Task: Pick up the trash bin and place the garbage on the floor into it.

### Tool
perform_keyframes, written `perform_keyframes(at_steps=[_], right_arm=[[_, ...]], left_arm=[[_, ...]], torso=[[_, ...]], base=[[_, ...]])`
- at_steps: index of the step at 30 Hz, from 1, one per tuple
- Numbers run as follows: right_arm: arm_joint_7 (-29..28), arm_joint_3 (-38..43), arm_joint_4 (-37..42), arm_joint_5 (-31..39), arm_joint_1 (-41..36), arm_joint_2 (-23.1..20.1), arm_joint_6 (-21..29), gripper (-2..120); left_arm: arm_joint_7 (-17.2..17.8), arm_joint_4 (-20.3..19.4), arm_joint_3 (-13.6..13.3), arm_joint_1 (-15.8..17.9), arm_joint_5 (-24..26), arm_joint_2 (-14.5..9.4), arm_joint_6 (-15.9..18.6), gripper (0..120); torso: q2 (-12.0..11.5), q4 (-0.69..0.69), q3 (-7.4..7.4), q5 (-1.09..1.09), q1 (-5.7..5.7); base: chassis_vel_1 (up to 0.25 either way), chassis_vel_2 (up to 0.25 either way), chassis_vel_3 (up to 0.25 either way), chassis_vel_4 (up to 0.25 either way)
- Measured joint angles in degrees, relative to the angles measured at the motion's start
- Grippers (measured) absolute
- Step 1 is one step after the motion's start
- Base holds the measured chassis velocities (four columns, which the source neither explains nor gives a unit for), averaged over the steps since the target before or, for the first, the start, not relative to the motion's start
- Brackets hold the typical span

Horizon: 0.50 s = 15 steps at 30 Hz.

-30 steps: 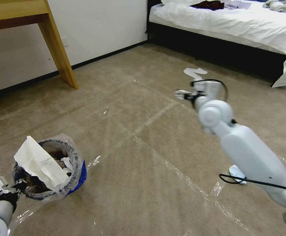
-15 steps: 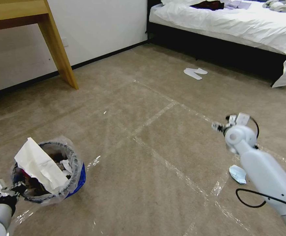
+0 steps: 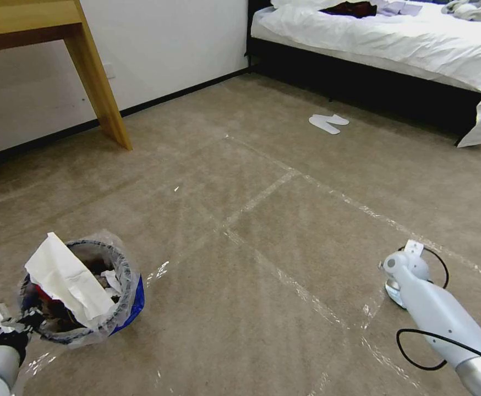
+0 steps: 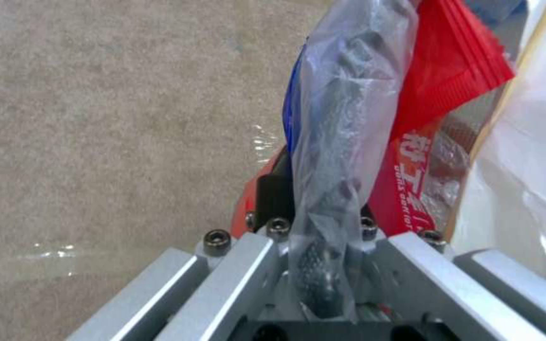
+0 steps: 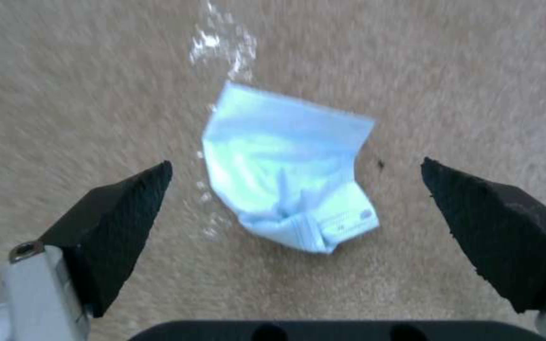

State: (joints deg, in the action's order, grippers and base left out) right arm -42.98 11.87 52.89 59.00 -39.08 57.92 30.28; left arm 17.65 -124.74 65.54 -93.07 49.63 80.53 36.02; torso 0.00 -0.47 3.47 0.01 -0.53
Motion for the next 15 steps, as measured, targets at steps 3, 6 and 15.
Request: perform_keyframes(at_steps=[3, 6, 15], right_arm=[[1.2, -0.5, -1.4, -0.7, 0.3, 0.5, -0.3, 100], [2.0, -1.0, -3.2, -1.3, 1.0, 1.1, -0.4, 100], [4.0, -2.0, -9.0, -4.1, 2.5, 2.8, -1.8, 100]], left_arm=[[0.0, 0.0, 0.0, 0.0, 0.0, 0.3, 0.0, 1], [0.0, 0.0, 0.0, 0.0, -0.1, 0.6, -0.1, 1], [-0.1, 0.4, -0.1, 0.2, 0.0, 0.5, -0.3, 1]], torso=[[0.0, -0.01, 0.00, -0.02, 0.00], [0.0, 0.00, 0.00, -0.01, 0.00], [0.0, 0.00, 0.00, -0.02, 0.00]], base=[[0.000, 0.000, 0.000, 0.000], [0.000, 0.000, 0.000, 0.000], [0.000, 0.000, 0.000, 0.000]])
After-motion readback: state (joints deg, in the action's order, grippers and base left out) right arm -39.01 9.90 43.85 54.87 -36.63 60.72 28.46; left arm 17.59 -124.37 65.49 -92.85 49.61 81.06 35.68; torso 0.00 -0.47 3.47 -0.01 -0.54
